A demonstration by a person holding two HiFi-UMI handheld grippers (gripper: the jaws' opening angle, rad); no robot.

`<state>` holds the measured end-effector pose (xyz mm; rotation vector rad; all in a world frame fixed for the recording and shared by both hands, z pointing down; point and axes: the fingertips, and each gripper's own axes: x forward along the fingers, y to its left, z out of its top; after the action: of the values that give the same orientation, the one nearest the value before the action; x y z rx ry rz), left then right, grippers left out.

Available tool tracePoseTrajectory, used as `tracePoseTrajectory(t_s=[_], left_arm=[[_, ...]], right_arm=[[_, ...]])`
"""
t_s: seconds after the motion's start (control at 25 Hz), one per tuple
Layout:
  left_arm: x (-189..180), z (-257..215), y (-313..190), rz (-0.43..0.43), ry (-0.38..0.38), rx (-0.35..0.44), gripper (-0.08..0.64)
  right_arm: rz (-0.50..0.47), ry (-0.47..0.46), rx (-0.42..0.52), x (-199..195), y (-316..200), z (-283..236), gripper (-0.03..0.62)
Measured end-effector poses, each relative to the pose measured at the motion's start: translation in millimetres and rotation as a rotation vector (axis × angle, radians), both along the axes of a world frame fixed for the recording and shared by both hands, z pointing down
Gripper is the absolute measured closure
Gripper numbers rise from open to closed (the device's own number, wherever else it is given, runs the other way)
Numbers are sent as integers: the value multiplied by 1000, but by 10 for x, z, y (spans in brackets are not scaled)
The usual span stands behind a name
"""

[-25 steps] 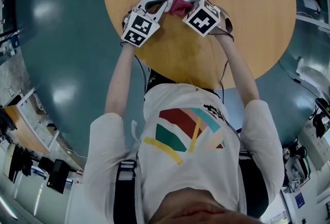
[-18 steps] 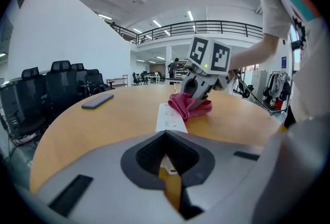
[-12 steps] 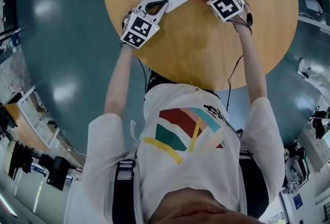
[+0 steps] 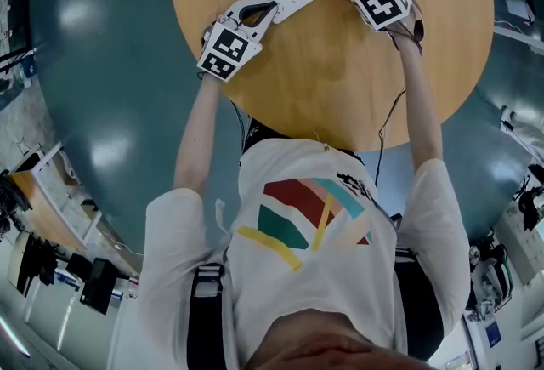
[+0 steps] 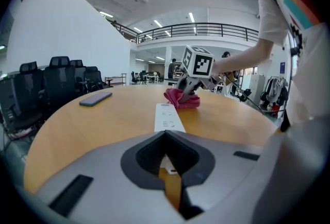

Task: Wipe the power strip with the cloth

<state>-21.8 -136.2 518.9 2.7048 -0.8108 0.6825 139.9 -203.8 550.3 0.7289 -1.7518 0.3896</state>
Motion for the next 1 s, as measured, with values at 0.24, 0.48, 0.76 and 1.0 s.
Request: tracePoseTrajectory(t_s=[0.24, 0.48, 0.76, 1.0], left_arm=[[122, -199, -13, -112, -19, 46, 517], [201, -98, 142, -216, -66, 56, 517], [174, -3, 194, -168, -61, -9, 517], [-20, 42, 100, -122, -147, 68, 517]], right_arm=[[-15, 49, 72, 123, -8, -155, 553], [-20, -1, 72, 104, 76, -292, 552], [-260, -7, 156, -315, -160, -644, 552], [-737, -33, 108, -1118, -91, -655, 552]])
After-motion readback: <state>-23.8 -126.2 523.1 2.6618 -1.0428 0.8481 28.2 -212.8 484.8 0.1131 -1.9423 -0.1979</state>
